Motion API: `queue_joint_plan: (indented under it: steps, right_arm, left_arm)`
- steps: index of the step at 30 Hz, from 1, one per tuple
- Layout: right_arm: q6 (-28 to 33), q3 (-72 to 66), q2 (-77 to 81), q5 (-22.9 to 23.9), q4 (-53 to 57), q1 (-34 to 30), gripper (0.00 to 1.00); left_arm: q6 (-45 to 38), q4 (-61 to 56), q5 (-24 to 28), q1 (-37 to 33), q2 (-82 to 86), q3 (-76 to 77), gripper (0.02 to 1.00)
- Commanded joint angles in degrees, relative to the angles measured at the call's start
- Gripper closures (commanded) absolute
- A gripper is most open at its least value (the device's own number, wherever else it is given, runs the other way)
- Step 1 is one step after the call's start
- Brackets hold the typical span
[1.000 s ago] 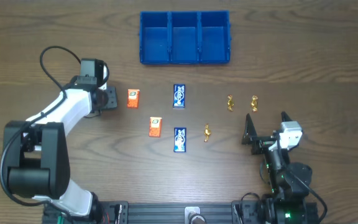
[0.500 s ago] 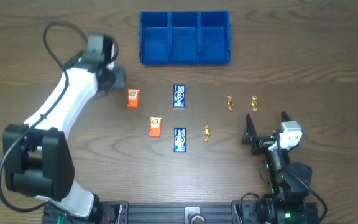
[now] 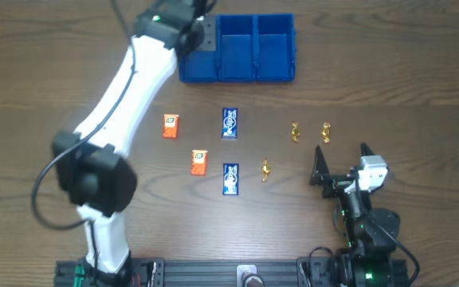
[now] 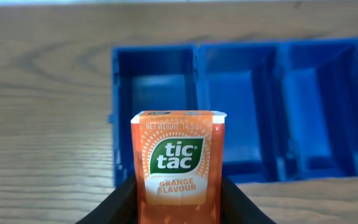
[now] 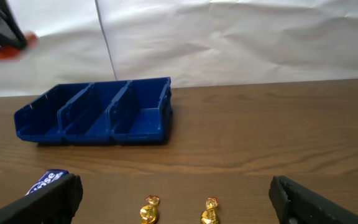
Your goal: Sort Candies Into Trays
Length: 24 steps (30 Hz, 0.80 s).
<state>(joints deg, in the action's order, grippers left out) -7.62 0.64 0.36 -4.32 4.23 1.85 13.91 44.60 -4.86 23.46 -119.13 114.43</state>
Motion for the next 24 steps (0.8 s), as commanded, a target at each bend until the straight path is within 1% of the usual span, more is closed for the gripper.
queue_joint_plan:
  steps: [1,3,9,14,16,19,22,24]
  right_arm:
    - [0.02,-0.2,-0.2,-0.09,0.13,0.28,0.003]
    - [0.02,-0.22,-0.2,-0.09,0.13,0.28,0.003]
    - [0.02,-0.22,-0.2,-0.09,0.13,0.28,0.003]
    - [0.02,-0.2,-0.2,-0.07,0.13,0.28,0.003]
    - [0.02,-0.2,-0.2,-0.07,0.13,0.28,0.003]
    - [0.02,-0.22,-0.2,-0.09,0.13,0.28,0.003]
    - [0.02,-0.2,-0.2,-0.09,0.13,0.28,0.003]
    - [0.02,-0.22,-0.2,-0.09,0.13,0.28,0.003]
  left_arm:
    - [1.36,0.35,-1.11,-0.61,-4.87,1.27,0.636]
    - [1.36,-0.09,-1.11,-1.01,-5.7,1.22,0.612]
    - [1.36,-1.55,-0.9,-2.38,-6.43,1.22,0.597]
    - [1.33,-2.01,-0.9,-2.8,-6.43,1.22,0.489]
    - [1.33,-1.88,-0.9,-2.82,-6.43,1.22,0.47]
    - [1.33,0.81,-1.25,-2.16,-4.92,1.22,0.459]
    - [1.33,6.03,-3.1,-0.52,-0.87,0.74,0.457]
    - [1.36,8.81,-4.15,0.7,3.65,-1.66,0.437]
